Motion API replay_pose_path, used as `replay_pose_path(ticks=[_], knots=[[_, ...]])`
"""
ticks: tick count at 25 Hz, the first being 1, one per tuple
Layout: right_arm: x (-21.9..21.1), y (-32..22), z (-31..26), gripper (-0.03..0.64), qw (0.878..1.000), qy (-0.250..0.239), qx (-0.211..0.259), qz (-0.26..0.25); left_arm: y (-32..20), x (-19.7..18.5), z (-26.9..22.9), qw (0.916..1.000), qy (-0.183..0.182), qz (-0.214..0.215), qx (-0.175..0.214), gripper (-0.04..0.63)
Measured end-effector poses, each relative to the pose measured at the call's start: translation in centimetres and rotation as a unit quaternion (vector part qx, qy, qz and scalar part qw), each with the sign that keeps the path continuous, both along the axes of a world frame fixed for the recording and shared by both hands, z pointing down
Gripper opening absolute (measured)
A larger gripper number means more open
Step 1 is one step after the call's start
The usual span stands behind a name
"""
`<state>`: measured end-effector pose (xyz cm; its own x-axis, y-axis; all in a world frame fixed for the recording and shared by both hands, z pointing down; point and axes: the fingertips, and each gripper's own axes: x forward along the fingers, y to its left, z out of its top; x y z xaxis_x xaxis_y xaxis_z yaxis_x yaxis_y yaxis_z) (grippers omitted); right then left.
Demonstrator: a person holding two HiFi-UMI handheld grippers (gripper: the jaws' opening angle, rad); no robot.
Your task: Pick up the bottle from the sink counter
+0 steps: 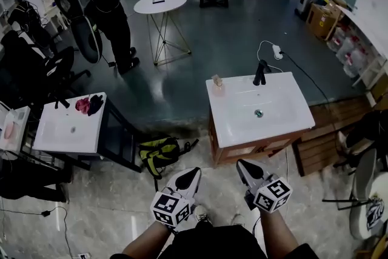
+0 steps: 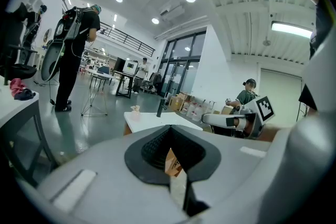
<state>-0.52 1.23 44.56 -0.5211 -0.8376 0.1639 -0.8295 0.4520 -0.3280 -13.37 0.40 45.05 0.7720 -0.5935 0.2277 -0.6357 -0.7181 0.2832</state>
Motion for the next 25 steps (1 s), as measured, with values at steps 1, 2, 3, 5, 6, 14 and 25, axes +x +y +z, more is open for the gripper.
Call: replay_pose_path(ticks=[1, 2, 3, 5, 6, 14, 25], knots=[[-0.3, -0.2, 0.0, 0.002, 1.0, 0.0, 0.001, 0.002, -0.3, -0.2, -0.1, 1.0, 0.0, 0.002, 0.001, 0.003], [-0.5, -0.4, -0.1, 0.002, 1.0, 0.0, 0.003, 0.004, -0.5, -0.5, -0.2, 1.0, 0.001, 0.005, 0.003, 0.003], [-0.8, -0.6, -0.1, 0.002, 1.0, 0.0, 0.005, 0.006, -0.8, -0.8, -0.3, 1.0, 0.001, 0.007, 0.005, 0.003], [-1.3, -1.0, -0.2, 0.002, 1.0, 0.002, 0.009, 0.009, -1.4, -1.4, -0.4, 0.9999, 0.002, 0.011, 0.006, 0.003], [-1.5, -1.1, -0.3, 0.002, 1.0, 0.003, 0.009, 0.011, -1.6, -1.6, -0.4, 0.9999, 0.002, 0.013, 0.007, 0.003], [-2.3, -2.4, -1.0, 0.002, 1.0, 0.013, 0.013, 0.016, -2.5, -2.4, -1.2, 0.9996, 0.009, 0.022, 0.015, 0.003], [-1.2, -7.1, -2.5, 0.002, 0.999, 0.02, 0.037, 0.007, -4.3, -3.2, -1.5, 0.9997, 0.002, -0.001, 0.023, 0.003]])
